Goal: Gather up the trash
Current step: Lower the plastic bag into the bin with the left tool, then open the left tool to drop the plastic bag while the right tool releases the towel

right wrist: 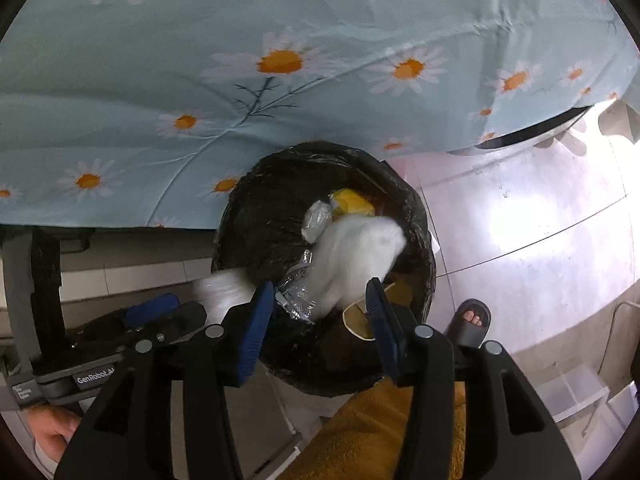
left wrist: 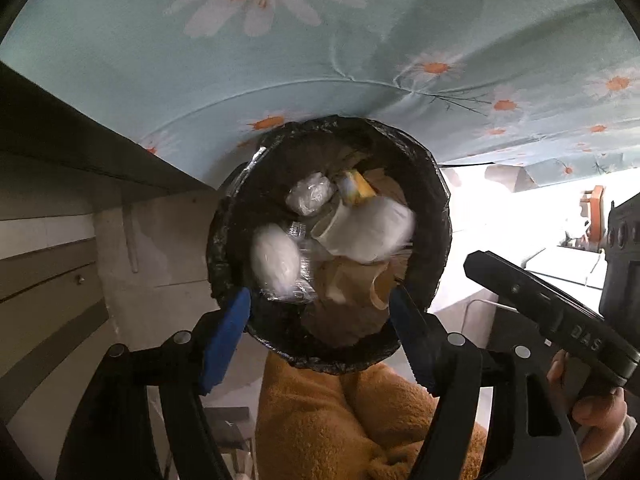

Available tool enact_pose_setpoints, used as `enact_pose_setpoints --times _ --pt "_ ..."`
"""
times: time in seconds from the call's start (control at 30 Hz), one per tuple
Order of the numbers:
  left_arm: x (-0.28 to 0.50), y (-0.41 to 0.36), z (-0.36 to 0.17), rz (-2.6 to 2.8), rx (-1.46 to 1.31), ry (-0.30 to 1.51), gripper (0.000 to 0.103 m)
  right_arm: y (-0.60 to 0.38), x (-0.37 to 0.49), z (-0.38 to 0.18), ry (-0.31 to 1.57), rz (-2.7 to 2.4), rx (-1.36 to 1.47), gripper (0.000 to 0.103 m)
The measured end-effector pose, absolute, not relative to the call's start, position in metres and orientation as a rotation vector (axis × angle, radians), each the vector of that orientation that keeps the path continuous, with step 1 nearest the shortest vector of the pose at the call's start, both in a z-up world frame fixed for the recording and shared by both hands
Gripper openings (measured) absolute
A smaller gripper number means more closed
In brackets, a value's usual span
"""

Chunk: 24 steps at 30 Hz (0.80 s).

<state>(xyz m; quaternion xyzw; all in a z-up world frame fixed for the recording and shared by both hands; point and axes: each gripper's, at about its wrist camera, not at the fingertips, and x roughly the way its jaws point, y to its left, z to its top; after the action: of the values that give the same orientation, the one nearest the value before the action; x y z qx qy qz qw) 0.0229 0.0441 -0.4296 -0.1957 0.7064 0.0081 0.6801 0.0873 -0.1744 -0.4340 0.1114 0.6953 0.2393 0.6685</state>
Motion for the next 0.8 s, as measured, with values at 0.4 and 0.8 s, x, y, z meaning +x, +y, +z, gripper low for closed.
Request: enact_pose_setpoints --times 0.4,0.8 --pt "0.014 0.043 -0.411 0.025 -0.429 1.589 0.070 -0.183 0.074 -0.408 1.553 0.585 0.213 0.049" --pt "-0.004 0.043 -0.357 0.025 -0.424 1.506 0.070 -0.175 0.063 -0.364 1.499 0.649 0.212 0.049"
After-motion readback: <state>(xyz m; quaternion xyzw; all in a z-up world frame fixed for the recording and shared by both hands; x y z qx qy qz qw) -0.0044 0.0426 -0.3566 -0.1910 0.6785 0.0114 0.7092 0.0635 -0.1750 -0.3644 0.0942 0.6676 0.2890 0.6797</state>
